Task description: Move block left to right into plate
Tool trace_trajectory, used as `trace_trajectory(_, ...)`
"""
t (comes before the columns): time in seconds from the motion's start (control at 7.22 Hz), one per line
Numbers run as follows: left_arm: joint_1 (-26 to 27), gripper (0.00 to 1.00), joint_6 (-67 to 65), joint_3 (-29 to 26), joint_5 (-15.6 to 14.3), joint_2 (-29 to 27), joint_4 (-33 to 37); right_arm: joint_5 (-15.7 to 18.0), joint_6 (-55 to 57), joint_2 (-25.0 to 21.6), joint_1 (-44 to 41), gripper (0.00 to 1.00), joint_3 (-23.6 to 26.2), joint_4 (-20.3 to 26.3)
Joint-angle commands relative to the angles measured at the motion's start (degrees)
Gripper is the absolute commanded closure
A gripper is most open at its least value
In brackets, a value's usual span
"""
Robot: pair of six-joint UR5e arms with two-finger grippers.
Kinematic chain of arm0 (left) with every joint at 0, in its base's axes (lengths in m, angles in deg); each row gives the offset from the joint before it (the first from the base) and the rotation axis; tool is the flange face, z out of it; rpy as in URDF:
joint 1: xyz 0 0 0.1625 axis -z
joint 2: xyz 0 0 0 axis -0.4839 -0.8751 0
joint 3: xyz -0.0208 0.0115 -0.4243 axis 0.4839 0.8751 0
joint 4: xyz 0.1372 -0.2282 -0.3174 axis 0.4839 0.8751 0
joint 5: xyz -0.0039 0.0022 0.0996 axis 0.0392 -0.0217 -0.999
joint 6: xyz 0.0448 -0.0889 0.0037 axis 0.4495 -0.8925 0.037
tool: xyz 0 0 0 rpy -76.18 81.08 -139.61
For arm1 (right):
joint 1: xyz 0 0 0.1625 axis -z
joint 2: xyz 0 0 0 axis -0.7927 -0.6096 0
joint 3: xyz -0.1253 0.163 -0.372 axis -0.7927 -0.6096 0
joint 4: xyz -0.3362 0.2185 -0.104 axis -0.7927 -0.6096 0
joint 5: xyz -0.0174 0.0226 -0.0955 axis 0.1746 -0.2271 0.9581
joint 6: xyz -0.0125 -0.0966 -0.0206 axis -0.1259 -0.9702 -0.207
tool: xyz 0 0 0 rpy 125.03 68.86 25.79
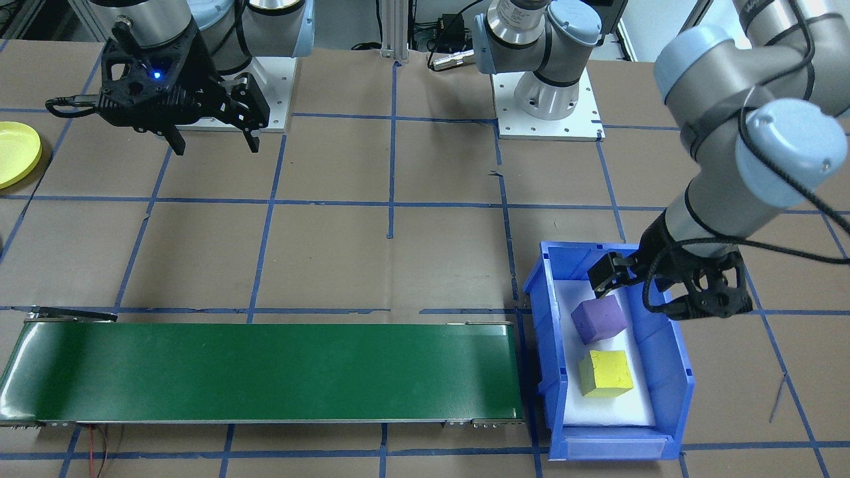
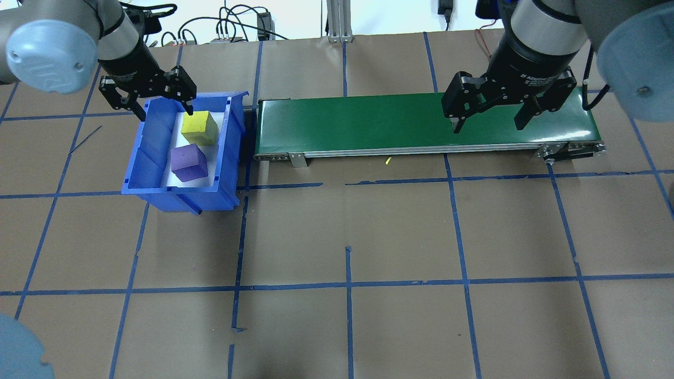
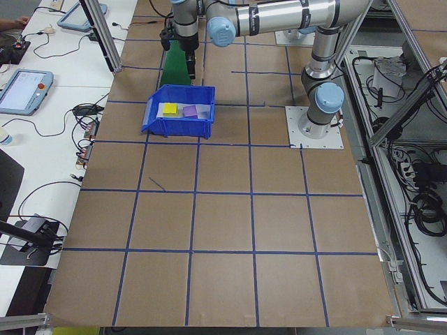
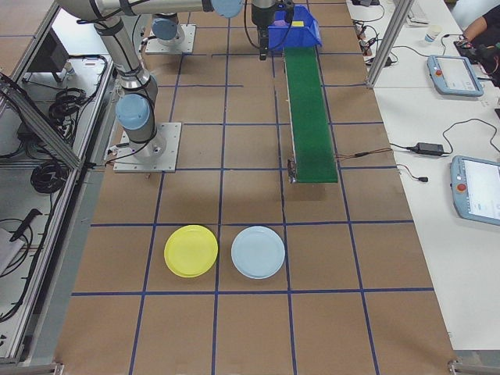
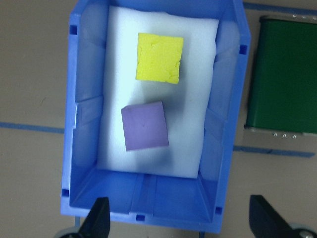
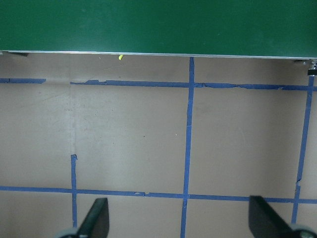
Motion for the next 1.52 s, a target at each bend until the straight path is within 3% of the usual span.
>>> trace_trajectory(0.0, -0.28, 0.0, 0.6, 1.57, -0.05, -4.97, -3.86, -0.03, 0.0, 0.02, 0.0, 0.0, -0.07, 0.07)
trace_trajectory(0.28, -0.45, 0.0, 1.3, 5.6, -0.13, -5.07, -8.78, 0.06, 0.0, 0.02, 0.0, 0.0, -0.07, 0.07)
trace_trajectory(1.11, -1.95, 0.03, -1.24, 11.23, 0.04, -6.47, -13.0, -0.03, 0.0, 0.02, 0.0, 0.0, -0.07, 0.07)
trace_trajectory(1.25, -1.95, 0.22, -0.46, 11.07, -0.13, -6.47, -13.62, -0.03, 0.0, 0.02, 0.0, 0.0, -0.07, 0.07)
trace_trajectory(1.38, -1.95, 0.75, -0.28, 10.98, -0.13, -6.39, -13.54, -0.03, 0.0, 0.02, 0.0, 0.0, 0.02, 0.07)
